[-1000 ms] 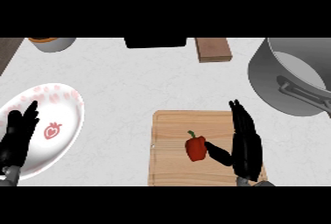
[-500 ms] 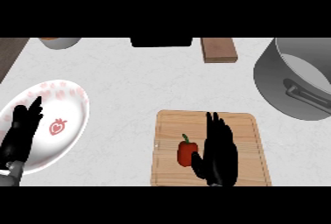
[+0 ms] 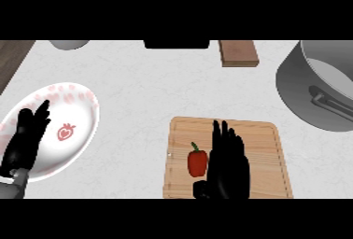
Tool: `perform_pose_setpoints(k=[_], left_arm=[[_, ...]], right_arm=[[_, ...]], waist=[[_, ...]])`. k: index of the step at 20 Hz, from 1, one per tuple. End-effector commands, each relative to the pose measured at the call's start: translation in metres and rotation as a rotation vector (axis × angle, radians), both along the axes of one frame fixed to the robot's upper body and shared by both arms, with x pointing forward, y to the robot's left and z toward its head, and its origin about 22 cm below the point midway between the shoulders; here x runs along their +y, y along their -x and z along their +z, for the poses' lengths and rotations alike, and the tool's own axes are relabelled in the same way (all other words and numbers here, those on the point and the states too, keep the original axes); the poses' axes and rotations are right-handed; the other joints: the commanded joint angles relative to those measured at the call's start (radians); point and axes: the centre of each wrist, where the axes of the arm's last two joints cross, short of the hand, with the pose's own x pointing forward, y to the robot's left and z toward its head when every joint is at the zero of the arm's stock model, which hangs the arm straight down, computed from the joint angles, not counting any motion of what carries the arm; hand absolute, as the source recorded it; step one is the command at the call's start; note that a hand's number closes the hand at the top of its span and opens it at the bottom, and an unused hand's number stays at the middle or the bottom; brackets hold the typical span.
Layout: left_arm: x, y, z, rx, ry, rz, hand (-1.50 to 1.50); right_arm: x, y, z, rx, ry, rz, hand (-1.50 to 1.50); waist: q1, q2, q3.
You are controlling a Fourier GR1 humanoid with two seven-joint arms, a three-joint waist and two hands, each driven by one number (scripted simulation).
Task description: Pick the bell pepper from the cutting board and place it in the pot
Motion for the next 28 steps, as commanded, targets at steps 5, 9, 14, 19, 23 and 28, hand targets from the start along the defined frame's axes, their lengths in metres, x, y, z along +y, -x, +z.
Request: perform_pose_setpoints(k=[5,9,14,19,23,28], left_arm=[[-0.001,-0.003,0.001,-0.006,0.003,0.004,0.0],[0.004,-0.005,0.009,-0.016,-0.015,-0.002,0.0],[0.004,-0.008,0.001,0.005,0.007,0.002,0.0],[-0.004,-0.005,-0.003,-0.001,0.006,0.001,0.0],[-0.016,-0.001,-0.023,-0.004,0.001,-0.01,0.0],[0.007,-0.006,-0.009,-0.008,-0.009,0.023,0.0]], right_arm=[[0.005,-0.001,0.003,0.171,0.076,-0.179,-1.5],[0.007,-0.014,-0.006,0.168,0.087,-0.197,-1.5],[0.01,-0.025,-0.017,0.156,0.091,-0.183,-1.5],[0.007,-0.039,-0.031,0.162,0.129,-0.189,-1.5],[0.004,-0.035,-0.038,0.224,0.126,-0.215,-1.5],[-0.015,-0.027,-0.052,0.246,0.103,-0.219,-1.5]], waist=[[0.002,0.004,0.002],[0.011,0.005,0.002],[0.007,0.006,0.002],[0.011,0.006,0.002],[0.008,0.007,0.002],[-0.005,0.004,0.002]])
